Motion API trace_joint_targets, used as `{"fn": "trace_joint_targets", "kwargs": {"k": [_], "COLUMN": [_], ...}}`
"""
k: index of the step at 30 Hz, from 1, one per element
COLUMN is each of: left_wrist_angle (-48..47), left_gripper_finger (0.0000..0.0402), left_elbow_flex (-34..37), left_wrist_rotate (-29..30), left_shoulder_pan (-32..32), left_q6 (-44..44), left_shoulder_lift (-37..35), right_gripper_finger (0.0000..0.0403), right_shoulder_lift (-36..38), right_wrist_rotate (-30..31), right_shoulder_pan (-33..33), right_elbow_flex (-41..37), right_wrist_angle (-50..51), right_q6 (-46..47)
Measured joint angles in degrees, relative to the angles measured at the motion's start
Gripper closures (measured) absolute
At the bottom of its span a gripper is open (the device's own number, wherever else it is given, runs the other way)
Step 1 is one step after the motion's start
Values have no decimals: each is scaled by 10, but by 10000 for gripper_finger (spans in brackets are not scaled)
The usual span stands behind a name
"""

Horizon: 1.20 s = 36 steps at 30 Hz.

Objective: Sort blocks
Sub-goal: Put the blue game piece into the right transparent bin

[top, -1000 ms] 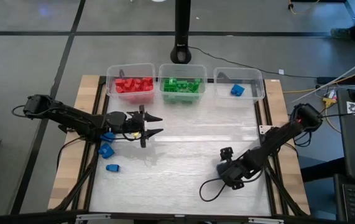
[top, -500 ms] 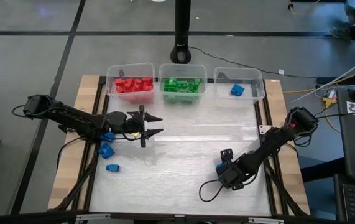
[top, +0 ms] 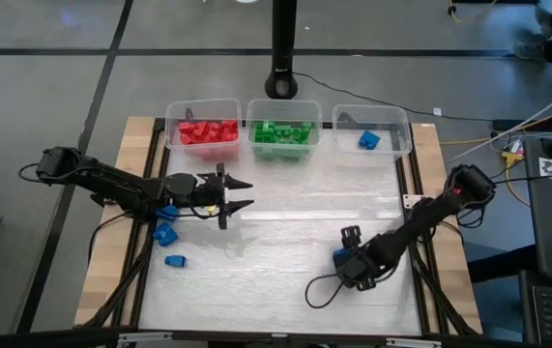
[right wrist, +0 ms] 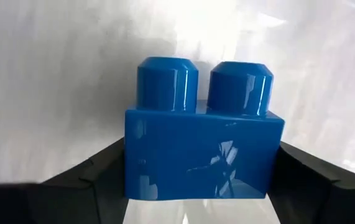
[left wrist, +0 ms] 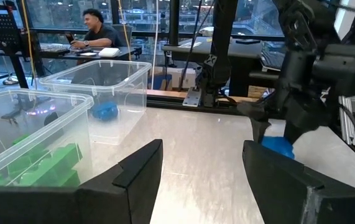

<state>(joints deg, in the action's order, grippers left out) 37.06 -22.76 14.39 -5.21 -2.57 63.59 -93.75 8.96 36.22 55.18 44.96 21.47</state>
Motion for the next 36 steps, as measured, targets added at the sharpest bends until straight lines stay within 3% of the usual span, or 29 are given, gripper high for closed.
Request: {"fn": "trace_joint_targets", "kwargs": {"k": [6, 16, 27, 36], "left_wrist_angle": [0, 0, -1, -1], "left_gripper_finger": [189, 189, 189, 189], "left_elbow_flex": [0, 0, 0, 0], "left_wrist_rotate": [0, 0, 0, 0], "left_shoulder_pan": [0, 0, 0, 0], "left_q6": [0, 0, 0, 0], "left_shoulder_lift": [0, 0, 0, 0], "right_gripper_finger": [108, 106, 105, 90], "right_shoulder_lift": [41, 144, 242, 241], "right_wrist_rotate": [46, 182, 313, 325], "right_shoulder_pan": [-57, -200, -438, -611], "right_elbow_flex": [43, 102, 117, 99], "right_wrist_angle": [98, 230, 217, 113], "right_q6": [-45, -136, -286, -427]}}
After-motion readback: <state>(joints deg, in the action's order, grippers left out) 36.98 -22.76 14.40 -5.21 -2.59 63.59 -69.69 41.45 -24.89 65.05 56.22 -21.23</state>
